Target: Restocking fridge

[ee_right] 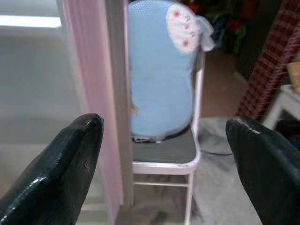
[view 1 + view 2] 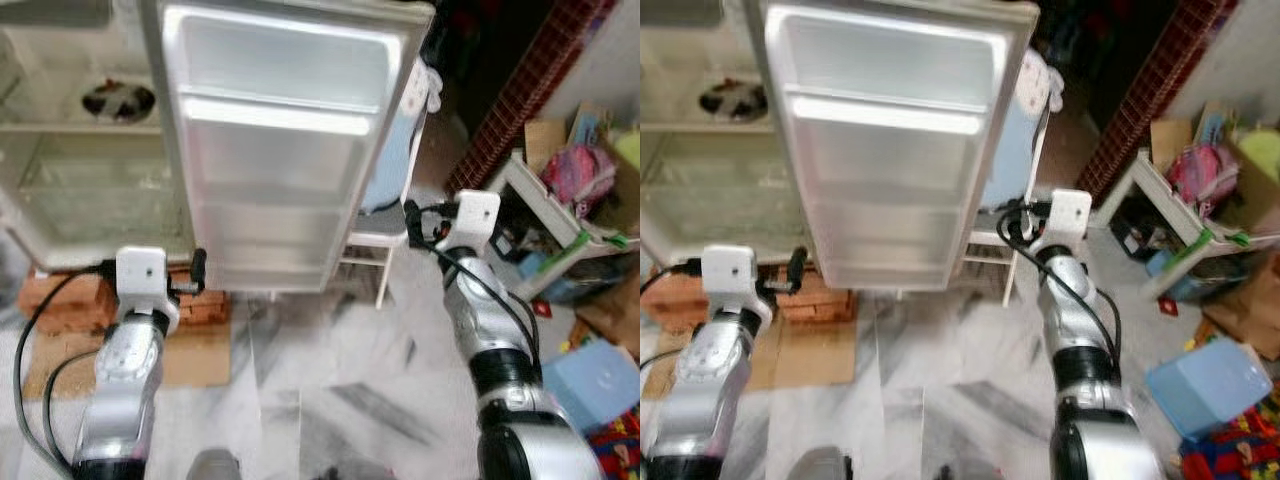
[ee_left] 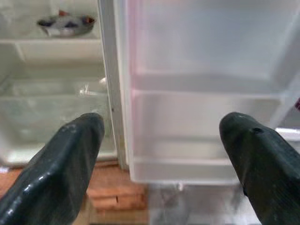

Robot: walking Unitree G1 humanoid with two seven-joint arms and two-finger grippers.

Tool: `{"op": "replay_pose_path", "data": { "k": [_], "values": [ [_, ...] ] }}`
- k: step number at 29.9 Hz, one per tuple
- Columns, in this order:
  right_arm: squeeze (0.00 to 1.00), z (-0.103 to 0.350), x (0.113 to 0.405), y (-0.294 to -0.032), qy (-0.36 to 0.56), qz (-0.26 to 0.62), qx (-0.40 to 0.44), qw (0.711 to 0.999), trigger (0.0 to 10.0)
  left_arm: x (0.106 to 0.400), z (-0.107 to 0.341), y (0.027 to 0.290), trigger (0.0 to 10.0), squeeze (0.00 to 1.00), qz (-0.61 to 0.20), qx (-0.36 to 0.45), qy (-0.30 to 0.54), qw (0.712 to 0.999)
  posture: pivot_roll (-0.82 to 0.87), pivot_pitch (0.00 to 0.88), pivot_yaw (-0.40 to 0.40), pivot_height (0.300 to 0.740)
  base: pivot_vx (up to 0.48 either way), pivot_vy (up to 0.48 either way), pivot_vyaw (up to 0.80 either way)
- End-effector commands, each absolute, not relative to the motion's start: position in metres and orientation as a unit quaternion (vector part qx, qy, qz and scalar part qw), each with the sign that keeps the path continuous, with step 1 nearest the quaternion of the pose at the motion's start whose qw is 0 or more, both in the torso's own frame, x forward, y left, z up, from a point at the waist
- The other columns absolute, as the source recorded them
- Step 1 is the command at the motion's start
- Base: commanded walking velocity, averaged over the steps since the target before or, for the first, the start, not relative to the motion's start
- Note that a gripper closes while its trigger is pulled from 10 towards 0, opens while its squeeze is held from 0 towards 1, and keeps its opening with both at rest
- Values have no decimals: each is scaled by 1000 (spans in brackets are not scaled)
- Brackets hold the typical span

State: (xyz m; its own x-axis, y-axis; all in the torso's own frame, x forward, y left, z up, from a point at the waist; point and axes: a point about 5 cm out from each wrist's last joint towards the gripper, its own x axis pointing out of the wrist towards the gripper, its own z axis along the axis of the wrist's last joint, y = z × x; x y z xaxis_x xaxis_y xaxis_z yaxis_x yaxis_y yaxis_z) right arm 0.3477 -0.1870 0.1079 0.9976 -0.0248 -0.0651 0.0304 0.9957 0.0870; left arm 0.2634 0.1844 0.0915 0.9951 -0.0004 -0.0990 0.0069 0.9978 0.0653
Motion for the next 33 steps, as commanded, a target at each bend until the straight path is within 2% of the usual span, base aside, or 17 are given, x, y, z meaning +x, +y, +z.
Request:
{"op": "replay_pose_path", "data": {
  "k": [1,9,12,18,21,22,25,28,29,32,33],
  "values": [
    [0,114,352,-174,21,7,48,999,10000,264,92,194,10000,0,14,42,53,998,126,121,-121,740,480,0,794],
    [0,113,352,-170,19,21,50,998,10000,264,92,195,10000,0,20,39,55,998,127,120,-121,740,480,0,688],
    [0,113,353,-170,19,20,52,998,10000,265,92,195,10000,0,21,41,56,997,127,119,-122,740,480,0,142],
    [0,110,349,-175,24,21,47,998,10000,264,91,193,10000,0,21,42,59,997,128,117,-123,740,0,0,0],
    [0,103,346,-178,43,53,47,997,10000,265,90,194,10000,0,23,42,60,997,125,132,-126,740,0,0,0],
    [0,96,342,-175,68,103,51,991,10000,265,90,194,10000,0,25,41,60,997,125,128,-126,740,0,0,0],
    [0,89,337,-172,93,145,56,984,10000,265,90,195,10000,0,27,39,59,997,126,128,-128,740,0,0,0],
    [0,71,327,-172,158,221,41,962,10000,265,90,194,10000,0,27,40,60,997,122,133,-125,740,0,0,0],
    [0,57,321,-180,214,240,-7,947,10000,265,89,194,10000,0,25,41,62,997,122,133,-125,740,0,0,0],
    [0,50,320,-189,246,230,-49,940,10000,265,89,193,10000,0,25,41,63,997,122,132,-125,740,0,0,0],
    [0,48,323,-200,266,202,-75,940,10000,265,89,193,10000,0,25,42,63,997,128,132,-126,740,0,0,0]
  ]
}}
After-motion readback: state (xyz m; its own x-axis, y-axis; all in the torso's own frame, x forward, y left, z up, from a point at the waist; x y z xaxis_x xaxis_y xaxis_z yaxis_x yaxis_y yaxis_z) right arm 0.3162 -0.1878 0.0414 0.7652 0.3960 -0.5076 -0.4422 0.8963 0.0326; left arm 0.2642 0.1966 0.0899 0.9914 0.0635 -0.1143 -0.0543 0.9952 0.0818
